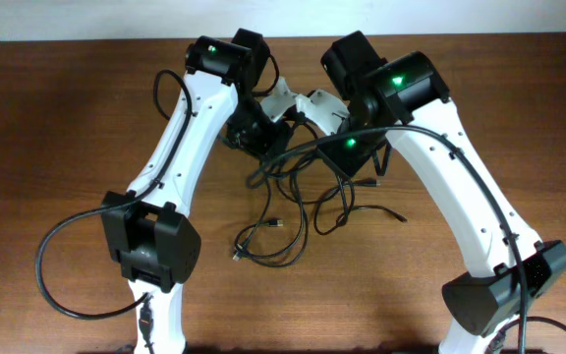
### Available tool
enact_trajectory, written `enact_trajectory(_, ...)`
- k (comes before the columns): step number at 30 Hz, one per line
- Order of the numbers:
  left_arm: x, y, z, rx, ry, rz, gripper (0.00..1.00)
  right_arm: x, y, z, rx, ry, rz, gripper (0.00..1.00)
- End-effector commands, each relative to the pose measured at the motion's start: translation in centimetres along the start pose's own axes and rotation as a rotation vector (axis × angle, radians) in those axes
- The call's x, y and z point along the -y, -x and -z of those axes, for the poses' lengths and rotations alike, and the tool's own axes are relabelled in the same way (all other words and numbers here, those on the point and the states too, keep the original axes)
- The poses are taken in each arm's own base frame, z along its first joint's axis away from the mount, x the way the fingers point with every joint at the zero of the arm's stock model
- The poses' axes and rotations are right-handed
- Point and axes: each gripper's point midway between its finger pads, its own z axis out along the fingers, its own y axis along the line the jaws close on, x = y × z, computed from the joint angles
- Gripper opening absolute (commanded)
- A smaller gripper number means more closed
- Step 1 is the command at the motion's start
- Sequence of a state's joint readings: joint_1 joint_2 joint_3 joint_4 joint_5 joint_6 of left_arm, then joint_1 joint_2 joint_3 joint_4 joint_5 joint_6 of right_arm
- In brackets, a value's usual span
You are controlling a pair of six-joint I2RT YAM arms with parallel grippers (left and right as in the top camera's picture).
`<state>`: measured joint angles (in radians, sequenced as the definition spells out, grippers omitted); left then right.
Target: Untangle cables
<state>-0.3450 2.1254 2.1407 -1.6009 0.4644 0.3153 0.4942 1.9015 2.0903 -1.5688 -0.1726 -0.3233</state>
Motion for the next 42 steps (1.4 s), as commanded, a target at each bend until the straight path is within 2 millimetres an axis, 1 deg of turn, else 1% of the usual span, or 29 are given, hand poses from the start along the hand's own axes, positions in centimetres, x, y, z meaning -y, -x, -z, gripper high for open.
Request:
enact_trajectory(1,-1.5,0.0,0.1,-0.008,0.079,-0.02,0.0,2.9,-1.6,3.7,0.03,-0.239,-0.148,0.04)
enact_trajectory(2,-2.2,0.0,0.3,-0.004,0.104,-0.016,0.0,3.7,-2.3,6.0,0.073,-0.317,-0.193,0.04)
enact_trajectory(4,-3.4,0.2,0.8,0.017,0.119,0.001,0.0,4.2,-4.1,11.0,0.205,-0.382,-0.268,0.04)
enact_trajectory(6,-4.8,-0.1,1.5,0.033,0.124,0.037,0.0,4.7,-7.5,16.9,0.371,-0.45,-0.371,0.04)
enact_trajectory(7,-5.3,-0.2,1.8,0.038,0.126,0.049,0.0,4.8,-8.7,18.4,0.409,-0.473,-0.397,0.04)
enact_trajectory(8,-6.1,-0.5,2.2,0.048,0.128,0.084,0.0,4.7,-10.8,20.9,0.48,-0.513,-0.44,0.04)
enact_trajectory(9,-6.3,-0.5,2.4,0.054,0.124,0.122,0.0,4.0,-11.2,21.7,0.516,-0.495,-0.438,0.04)
enact_trajectory(10,-5.9,-0.4,2.3,0.057,0.104,0.128,0.0,2.9,-10.5,21.3,0.532,-0.427,-0.405,0.04)
enact_trajectory(12,-3.9,0.1,1.4,0.045,0.08,0.031,0.0,0.0,-7.4,18.5,0.505,-0.179,-0.201,0.35)
enact_trajectory(13,-3.1,0.6,0.9,0.047,0.081,0.002,0.0,-0.7,-6.4,16.8,0.463,-0.08,-0.151,0.49)
enact_trajectory(14,-2.5,1.1,0.6,0.055,0.083,-0.021,0.0,-0.7,-6.0,15.0,0.397,-0.035,-0.157,0.54)
enact_trajectory(15,-1.3,2.0,0.2,0.075,0.06,-0.054,0.25,-0.8,-5.6,12.4,0.297,0.018,-0.153,0.55)
enact_trajectory(16,1.2,3.2,0.0,0.126,-0.048,-0.09,0.38,-1.3,-5.1,10.4,0.219,0.057,-0.131,0.61)
enact_trajectory(17,2.0,3.8,0.0,0.153,-0.085,-0.107,0.52,-1.7,-4.7,9.6,0.196,0.071,-0.116,0.64)
enact_trajectory(18,1.2,4.0,0.0,0.154,-0.037,-0.112,0.68,-2.4,-4.0,8.8,0.176,0.058,-0.071,0.71)
enact_trajectory(19,-0.7,3.4,0.0,0.12,0.069,-0.102,0.72,-2.9,-3.7,8.7,0.178,0.049,-0.046,0.74)
enact_trajectory(20,-2.0,3.0,0.1,0.091,0.147,-0.094,0.73,-3.2,-3.5,8.6,0.175,0.039,-0.029,0.75)
enact_trajectory(21,-2.0,3.0,0.2,0.096,0.15,-0.096,0.72,-3.3,-3.3,8.5,0.177,0.038,-0.023,0.75)
enact_trajectory(22,-2.4,3.6,1.1,0.118,0.188,-0.104,0.7,-3.1,-3.0,8.5,0.188,0.033,-0.02,0.75)
enact_trajectory(23,-4.3,4.2,3.4,0.162,0.308,-0.025,0.67,-3.0,-2.9,8.5,0.193,0.026,-0.019,0.75)
enact_trajectory(24,-6.2,4.7,7.1,0.247,0.415,0.078,0.66,-2.3,-3.0,8.5,0.186,-0.012,-0.022,0.75)
enact_trajectory(25,-6.5,4.8,9.5,0.302,0.428,0.119,0.67,-1.3,-2.8,8.0,0.174,-0.056,-0.027,0.75)
enact_trajectory(26,-7.0,3.6,12.6,0.346,0.44,0.19,0.68,-0.3,-2.6,6.8,0.141,-0.079,-0.04,0.75)
enact_trajectory(27,-7.2,2.4,14.0,0.348,0.443,0.229,0.68,0.5,-2.2,5.8,0.116,-0.099,-0.074,0.75)
enact_trajectory(28,-7.5,0.8,15.3,0.344,0.435,0.28,0.64,1.6,-1.3,4.0,0.091,-0.109,-0.101,0.75)
enact_trajectory(31,-5.9,0.7,16.1,0.385,0.38,0.269,0.63,3.2,0.2,-0.6,0.014,-0.096,-0.112,0.75)
enact_trajectory(34,-6.1,0.6,16.1,0.379,0.401,0.268,0.64,4.9,1.9,-6.3,-0.044,-0.077,-0.105,0.75)
enact_trajectory(40,-6.0,0.7,16.1,0.38,0.396,0.267,0.66,6.5,5.5,-7.5,0.086,-0.12,-0.046,0.73)
enact_trajectory(42,-5.8,0.8,15.9,0.378,0.394,0.261,0.66,6.6,5.0,-9.2,0.06,-0.11,0.013,0.75)
